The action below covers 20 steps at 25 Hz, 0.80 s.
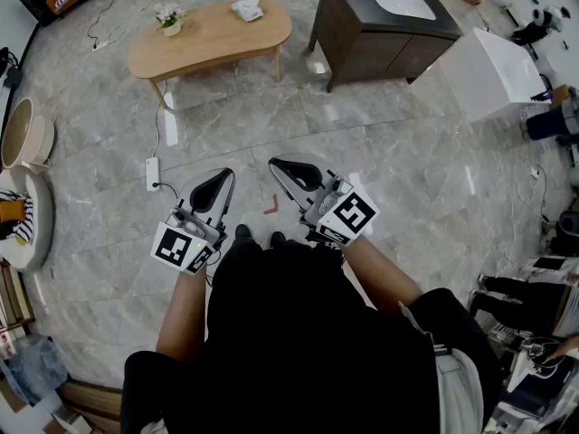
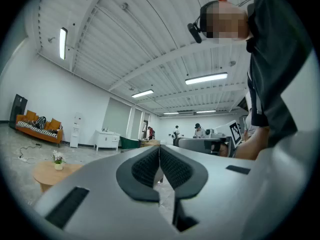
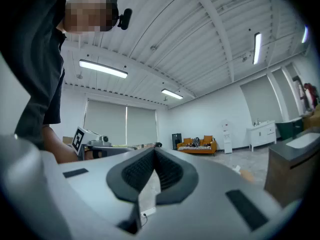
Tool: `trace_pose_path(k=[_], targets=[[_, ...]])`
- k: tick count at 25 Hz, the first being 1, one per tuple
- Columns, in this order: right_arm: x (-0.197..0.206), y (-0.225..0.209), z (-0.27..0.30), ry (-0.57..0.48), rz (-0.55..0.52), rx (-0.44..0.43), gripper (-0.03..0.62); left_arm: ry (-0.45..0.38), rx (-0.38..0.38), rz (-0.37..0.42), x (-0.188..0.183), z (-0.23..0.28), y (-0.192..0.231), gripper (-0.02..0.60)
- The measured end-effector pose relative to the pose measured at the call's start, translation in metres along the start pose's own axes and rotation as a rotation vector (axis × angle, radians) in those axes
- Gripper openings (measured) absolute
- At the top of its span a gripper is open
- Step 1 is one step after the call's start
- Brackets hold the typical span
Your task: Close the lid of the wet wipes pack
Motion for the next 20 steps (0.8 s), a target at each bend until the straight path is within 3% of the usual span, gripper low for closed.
trace_pose_path(k=[12, 20], targets=[[0.003, -0.002, -0.016, -0.003, 0.015, 0.038, 0.009, 0.007, -0.036, -0.006, 0.003, 0.006, -0.01, 0.017], [0.01, -0.003, -0.041, -0.021, 0.042, 0.122, 0.011, 0.026, -0.067, 0.0, 0.011, 0.006, -0.02, 0.017]])
Point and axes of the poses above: the fingertips, and each gripper's own axes: z forward along the fingers, y to its left, x out of its underside, the point moved 10 cm from there along -z, backward along the fingers, and after that the axes turned 15 degrees about -x, right-handed, at the moved point
